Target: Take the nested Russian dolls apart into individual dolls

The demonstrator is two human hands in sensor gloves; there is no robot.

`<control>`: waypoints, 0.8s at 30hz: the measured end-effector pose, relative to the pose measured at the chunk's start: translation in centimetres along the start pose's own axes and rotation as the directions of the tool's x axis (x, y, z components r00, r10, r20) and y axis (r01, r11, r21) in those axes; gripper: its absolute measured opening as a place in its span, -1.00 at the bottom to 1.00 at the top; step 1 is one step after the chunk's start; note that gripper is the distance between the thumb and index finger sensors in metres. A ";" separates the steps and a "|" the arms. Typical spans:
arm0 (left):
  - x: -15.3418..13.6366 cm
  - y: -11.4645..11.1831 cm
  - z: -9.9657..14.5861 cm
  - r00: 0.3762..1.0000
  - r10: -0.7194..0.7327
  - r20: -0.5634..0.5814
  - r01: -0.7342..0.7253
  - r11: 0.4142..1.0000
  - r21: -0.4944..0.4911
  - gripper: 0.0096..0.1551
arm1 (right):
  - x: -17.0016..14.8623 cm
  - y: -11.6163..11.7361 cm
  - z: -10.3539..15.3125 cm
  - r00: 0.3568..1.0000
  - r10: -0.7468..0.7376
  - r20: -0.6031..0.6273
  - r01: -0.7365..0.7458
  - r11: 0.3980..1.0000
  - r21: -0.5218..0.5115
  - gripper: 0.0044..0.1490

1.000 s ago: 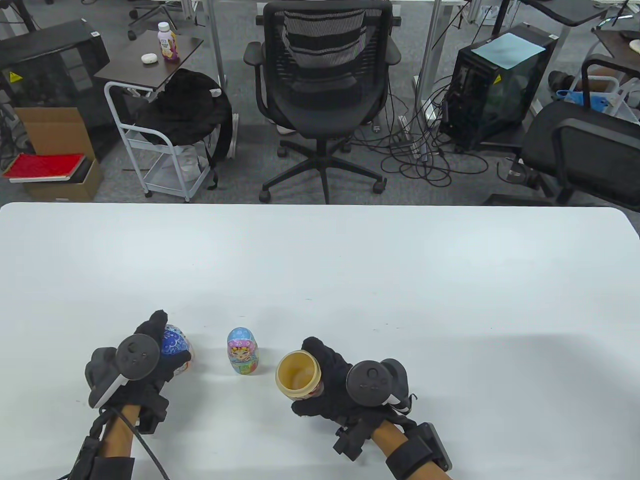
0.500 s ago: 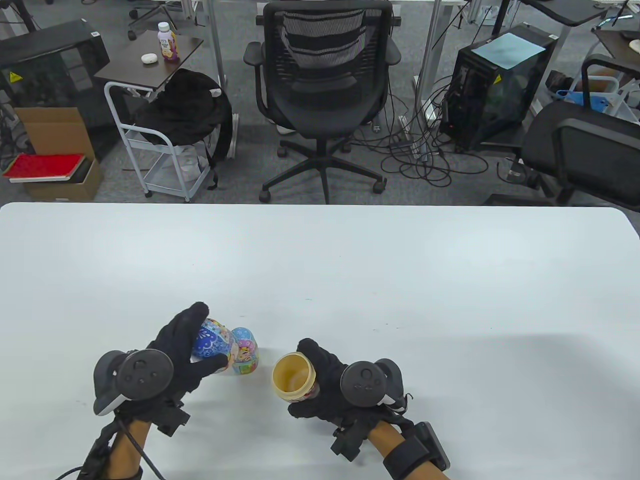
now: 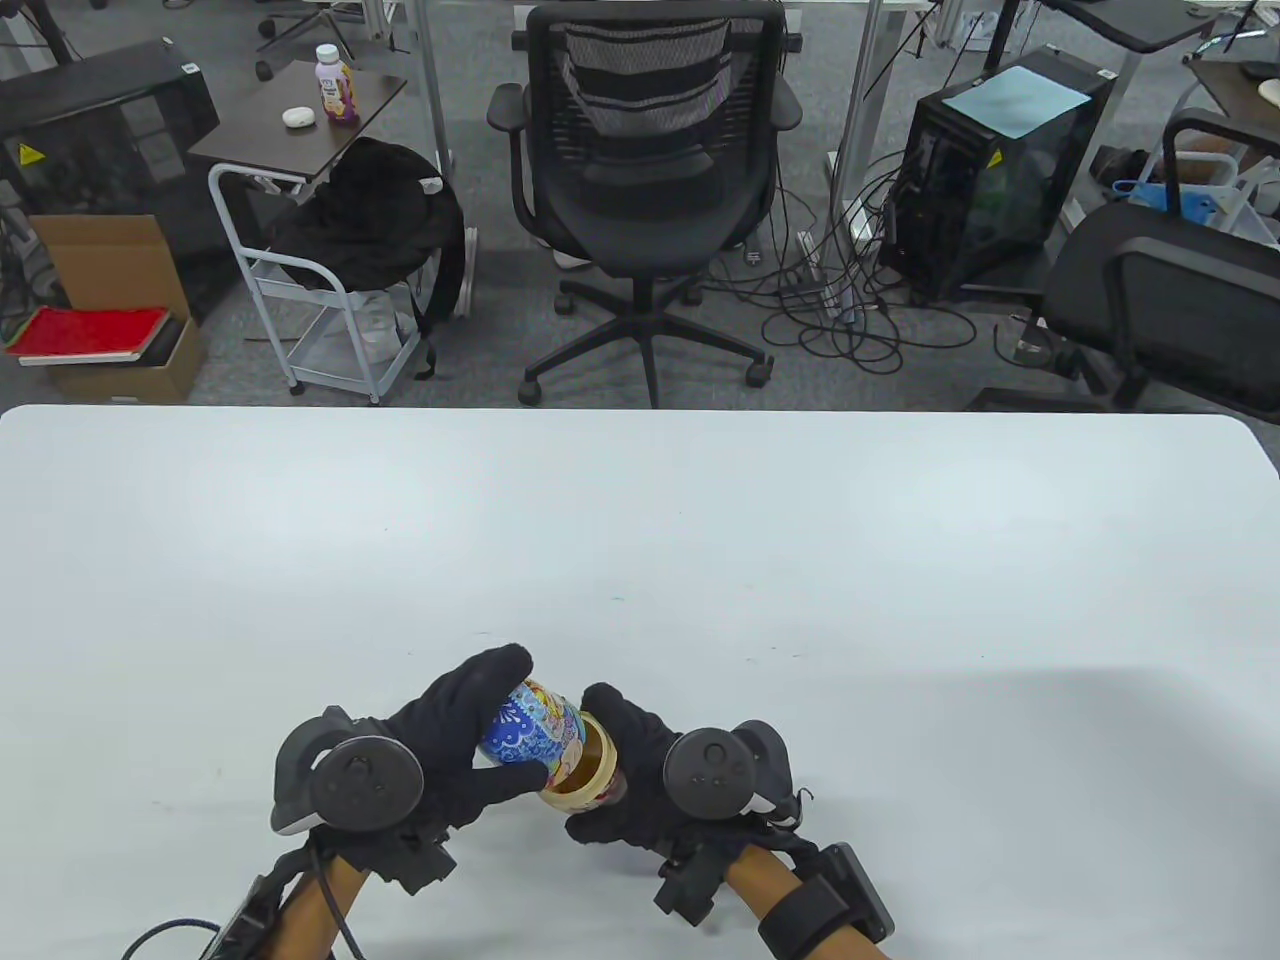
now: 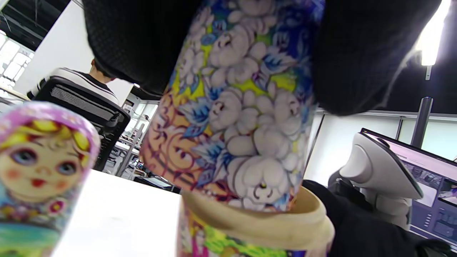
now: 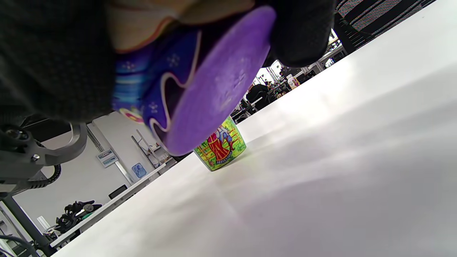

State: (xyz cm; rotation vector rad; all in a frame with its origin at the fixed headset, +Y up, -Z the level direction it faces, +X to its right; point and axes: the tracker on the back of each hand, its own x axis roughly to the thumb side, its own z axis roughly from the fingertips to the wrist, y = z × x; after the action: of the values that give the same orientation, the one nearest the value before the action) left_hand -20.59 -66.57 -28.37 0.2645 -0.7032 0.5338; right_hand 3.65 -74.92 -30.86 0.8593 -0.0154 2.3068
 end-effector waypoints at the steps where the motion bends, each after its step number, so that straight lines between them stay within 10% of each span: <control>1: 0.1 -0.1 -0.1 1.000 0.014 -0.002 -0.014 1.000 0.001 0.16 | 0.0 0.0 0.0 1.000 0.003 -0.002 -0.003 1.000 0.001 0.56; 24: -0.3 -0.7 -0.1 0.976 0.217 -0.005 -0.217 0.976 0.003 0.14 | -0.4 -0.6 0.1 0.993 -0.116 -0.006 0.115 0.993 -0.037 0.55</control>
State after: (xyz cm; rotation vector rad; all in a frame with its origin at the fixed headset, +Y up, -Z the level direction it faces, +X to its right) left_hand -20.36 -67.22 -28.68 0.1892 -0.7311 0.7432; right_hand 4.30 -74.70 -31.19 0.8114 -0.0040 2.1953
